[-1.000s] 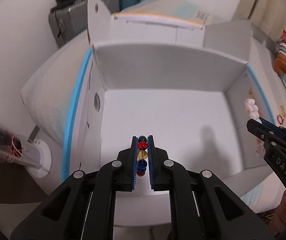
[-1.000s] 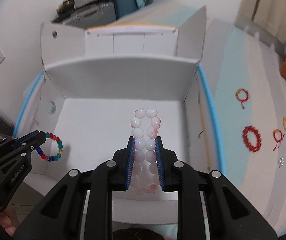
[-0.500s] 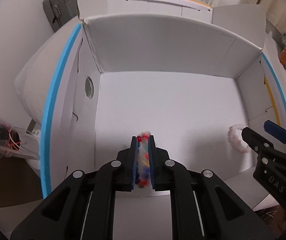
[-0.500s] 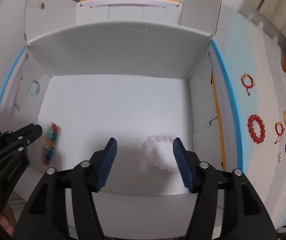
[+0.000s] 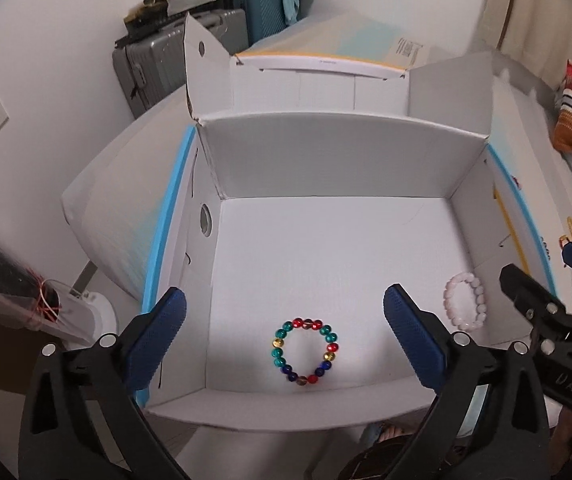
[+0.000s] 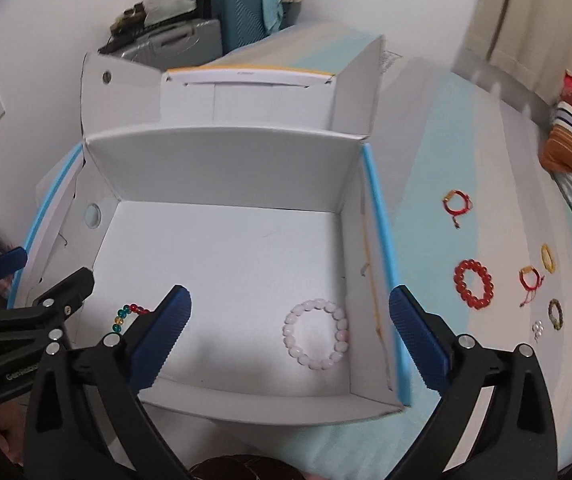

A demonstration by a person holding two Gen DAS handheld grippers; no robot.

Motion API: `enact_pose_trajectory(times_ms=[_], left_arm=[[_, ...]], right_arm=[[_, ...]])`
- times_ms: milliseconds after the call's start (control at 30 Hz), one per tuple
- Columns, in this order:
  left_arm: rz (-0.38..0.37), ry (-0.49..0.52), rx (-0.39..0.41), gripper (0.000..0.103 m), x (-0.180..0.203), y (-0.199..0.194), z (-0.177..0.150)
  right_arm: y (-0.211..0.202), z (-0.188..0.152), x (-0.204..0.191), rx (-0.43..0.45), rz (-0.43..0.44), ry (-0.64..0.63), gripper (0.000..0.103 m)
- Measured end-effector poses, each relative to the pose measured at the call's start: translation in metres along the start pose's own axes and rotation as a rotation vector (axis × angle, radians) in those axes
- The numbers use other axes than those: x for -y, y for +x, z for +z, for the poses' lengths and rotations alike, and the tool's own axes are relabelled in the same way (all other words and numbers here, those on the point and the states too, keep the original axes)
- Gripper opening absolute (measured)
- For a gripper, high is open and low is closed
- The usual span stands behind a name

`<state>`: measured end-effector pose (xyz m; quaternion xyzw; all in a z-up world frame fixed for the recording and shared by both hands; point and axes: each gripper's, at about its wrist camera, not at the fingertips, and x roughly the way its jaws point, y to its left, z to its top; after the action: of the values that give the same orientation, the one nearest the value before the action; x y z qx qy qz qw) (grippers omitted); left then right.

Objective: Organize jewelry
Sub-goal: 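Withdraw both tools from the box back over the bed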

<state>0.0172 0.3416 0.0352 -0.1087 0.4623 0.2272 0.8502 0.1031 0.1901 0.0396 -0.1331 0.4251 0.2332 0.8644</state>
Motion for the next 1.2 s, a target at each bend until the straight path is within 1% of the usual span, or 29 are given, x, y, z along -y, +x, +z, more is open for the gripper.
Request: enact_pose_trajectory(times_ms=[267,567,700,867,1200], left_arm=[[-0.032,0.012,0.024,0.097,0.018,-0.024,-0.01],[-0.059,0.045,0.07,0.097,0.051,-0.054,-0.015],[-0.08,0.06,0.092,0.097,0.07,-0.068,-0.017],[-0.088,0.098,0.103,0.097,0.097,-0.079,-0.022],[-0.144,0.157,0.148,0.097,0.151,-0.109,-0.04]], right_arm=[[-0.03,-0.012,0.033,0.044,-0.019,0.066,0.095],[-0.064,-0.026,0.072,0.092,-0.056,0.118,0.095],[-0.078,-0.036,0.093,0.107,-0.072,0.143,0.095],[-0.094,-0.048,0.117,0.118,-0.082,0.16,0.095],[-0.134,-0.08,0.17,0.161,-0.143,0.224,0.095]])
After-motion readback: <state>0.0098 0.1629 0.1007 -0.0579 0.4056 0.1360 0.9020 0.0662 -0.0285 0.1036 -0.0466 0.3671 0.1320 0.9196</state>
